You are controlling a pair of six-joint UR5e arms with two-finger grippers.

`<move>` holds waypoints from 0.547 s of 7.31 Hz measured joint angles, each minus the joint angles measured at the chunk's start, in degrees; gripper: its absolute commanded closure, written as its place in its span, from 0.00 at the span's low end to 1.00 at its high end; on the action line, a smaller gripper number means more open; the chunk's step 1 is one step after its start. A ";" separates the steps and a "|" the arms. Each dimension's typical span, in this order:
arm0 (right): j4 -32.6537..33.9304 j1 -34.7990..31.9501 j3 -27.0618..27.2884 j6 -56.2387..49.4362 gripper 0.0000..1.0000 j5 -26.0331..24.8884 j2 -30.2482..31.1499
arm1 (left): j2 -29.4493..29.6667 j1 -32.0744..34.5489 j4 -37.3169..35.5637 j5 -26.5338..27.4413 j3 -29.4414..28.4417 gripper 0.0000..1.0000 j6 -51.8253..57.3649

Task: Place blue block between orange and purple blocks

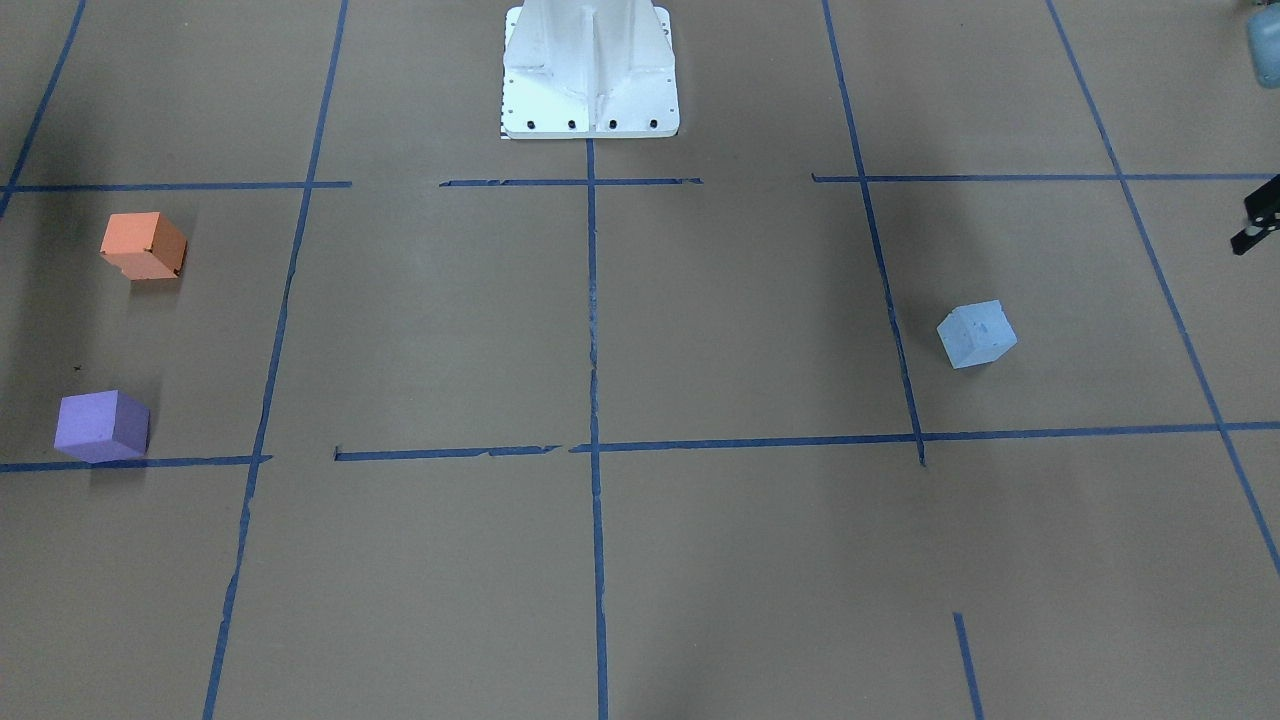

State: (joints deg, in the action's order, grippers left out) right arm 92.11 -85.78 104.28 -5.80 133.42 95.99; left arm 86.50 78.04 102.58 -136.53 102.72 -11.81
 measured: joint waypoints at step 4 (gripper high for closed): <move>0.00 0.00 -0.01 0.00 0.00 0.03 0.06 | 2.74 -19.57 17.94 11.51 -1.67 0.00 -43.81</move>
State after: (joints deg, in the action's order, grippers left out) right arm 92.11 -85.78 104.27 -5.80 133.44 96.05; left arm 89.24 58.47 120.52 -125.02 101.05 -55.62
